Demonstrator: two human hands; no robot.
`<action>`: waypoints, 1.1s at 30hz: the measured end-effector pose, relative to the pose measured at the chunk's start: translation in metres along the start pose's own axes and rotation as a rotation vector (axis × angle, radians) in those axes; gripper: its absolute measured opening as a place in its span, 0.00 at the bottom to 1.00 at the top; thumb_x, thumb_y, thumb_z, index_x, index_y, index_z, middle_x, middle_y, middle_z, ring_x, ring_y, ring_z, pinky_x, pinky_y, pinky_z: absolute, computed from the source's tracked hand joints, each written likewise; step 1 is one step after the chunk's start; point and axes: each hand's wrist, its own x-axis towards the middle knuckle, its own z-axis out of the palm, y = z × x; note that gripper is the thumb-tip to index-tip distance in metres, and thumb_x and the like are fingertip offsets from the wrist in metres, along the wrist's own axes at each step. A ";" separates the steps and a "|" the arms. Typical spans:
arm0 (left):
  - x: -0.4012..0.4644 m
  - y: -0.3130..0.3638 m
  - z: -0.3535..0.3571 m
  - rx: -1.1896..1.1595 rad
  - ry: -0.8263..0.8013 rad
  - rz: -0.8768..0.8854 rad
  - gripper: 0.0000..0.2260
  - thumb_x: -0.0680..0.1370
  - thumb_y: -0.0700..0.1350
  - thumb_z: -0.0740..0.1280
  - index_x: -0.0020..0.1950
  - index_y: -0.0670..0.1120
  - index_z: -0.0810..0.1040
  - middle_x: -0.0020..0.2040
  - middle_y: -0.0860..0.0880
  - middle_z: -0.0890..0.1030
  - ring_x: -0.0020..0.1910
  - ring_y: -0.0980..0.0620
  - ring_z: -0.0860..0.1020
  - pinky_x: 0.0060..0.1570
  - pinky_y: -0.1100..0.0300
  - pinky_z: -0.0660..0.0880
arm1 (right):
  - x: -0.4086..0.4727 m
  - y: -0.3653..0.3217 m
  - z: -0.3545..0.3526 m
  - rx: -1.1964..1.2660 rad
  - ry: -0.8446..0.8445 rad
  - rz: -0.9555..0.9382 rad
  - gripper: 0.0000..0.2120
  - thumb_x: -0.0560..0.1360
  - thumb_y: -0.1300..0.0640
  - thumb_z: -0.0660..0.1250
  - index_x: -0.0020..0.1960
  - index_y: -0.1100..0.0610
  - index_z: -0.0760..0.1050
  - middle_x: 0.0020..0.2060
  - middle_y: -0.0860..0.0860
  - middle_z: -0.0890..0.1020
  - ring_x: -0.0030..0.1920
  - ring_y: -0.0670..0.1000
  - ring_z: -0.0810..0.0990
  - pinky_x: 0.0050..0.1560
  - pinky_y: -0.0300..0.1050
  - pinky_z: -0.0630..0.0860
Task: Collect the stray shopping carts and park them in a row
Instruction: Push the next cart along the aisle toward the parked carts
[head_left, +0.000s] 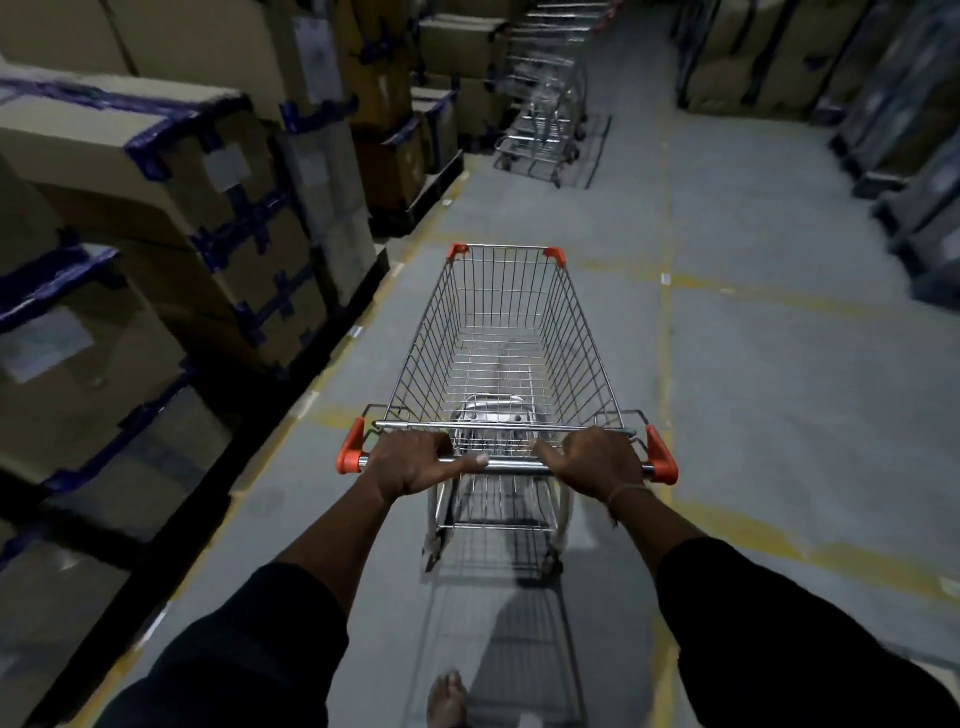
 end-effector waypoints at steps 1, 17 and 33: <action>0.019 0.002 -0.005 0.001 -0.023 0.017 0.34 0.69 0.84 0.50 0.45 0.57 0.76 0.41 0.54 0.80 0.44 0.51 0.79 0.45 0.55 0.70 | 0.015 0.007 -0.003 -0.004 -0.001 0.016 0.43 0.72 0.20 0.41 0.28 0.55 0.70 0.26 0.50 0.76 0.31 0.54 0.78 0.42 0.48 0.80; 0.344 0.038 -0.057 0.077 -0.010 0.154 0.38 0.68 0.85 0.47 0.43 0.55 0.78 0.40 0.52 0.84 0.40 0.52 0.79 0.41 0.57 0.71 | 0.263 0.153 -0.050 0.001 0.096 0.136 0.38 0.72 0.23 0.42 0.29 0.54 0.68 0.34 0.55 0.79 0.41 0.57 0.81 0.41 0.46 0.70; 0.648 0.115 -0.106 0.151 0.080 0.034 0.39 0.76 0.79 0.44 0.42 0.51 0.83 0.35 0.51 0.81 0.38 0.51 0.80 0.39 0.58 0.68 | 0.528 0.334 -0.103 -0.028 0.021 0.078 0.34 0.81 0.30 0.50 0.28 0.54 0.66 0.35 0.56 0.80 0.42 0.59 0.83 0.45 0.47 0.76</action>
